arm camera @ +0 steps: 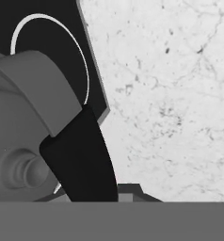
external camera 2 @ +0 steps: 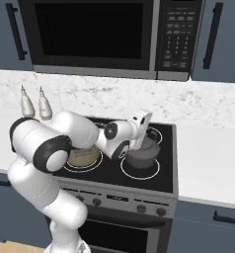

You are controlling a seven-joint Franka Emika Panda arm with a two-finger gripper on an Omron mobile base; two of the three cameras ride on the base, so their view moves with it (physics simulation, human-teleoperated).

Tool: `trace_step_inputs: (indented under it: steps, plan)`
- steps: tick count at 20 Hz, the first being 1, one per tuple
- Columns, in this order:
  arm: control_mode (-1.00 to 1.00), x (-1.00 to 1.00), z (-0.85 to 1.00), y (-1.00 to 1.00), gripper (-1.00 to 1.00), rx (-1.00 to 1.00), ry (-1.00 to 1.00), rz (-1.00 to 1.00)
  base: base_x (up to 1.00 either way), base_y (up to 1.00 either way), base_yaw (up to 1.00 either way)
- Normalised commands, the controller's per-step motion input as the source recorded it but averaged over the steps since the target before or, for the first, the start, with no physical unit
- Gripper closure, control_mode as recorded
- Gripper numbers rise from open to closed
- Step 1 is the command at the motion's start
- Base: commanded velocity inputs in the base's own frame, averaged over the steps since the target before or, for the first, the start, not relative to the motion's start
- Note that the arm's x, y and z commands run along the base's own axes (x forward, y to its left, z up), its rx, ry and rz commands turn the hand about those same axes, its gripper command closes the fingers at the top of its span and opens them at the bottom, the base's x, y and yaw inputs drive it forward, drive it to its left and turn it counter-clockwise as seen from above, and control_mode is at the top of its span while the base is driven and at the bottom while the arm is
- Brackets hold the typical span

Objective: Pick the kettle from the counter and place it on a stove burner. Then turn the burner on.

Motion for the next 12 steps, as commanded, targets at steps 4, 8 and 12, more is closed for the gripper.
trace_step_inputs:
  steps: [4,8,12]
  plan:
    - [-1.0,0.02,-0.44,0.0,1.0,0.0,0.0,0.0,0.0,0.0,0.0]
    - [-1.0,0.0,-0.48,0.0,1.0,-0.02,0.0,0.0,0.0,0.0,0.0]
    - [-1.0,0.0,-0.25,0.0,1.0,-0.07,0.0,0.0,0.0,0.0,0.0]
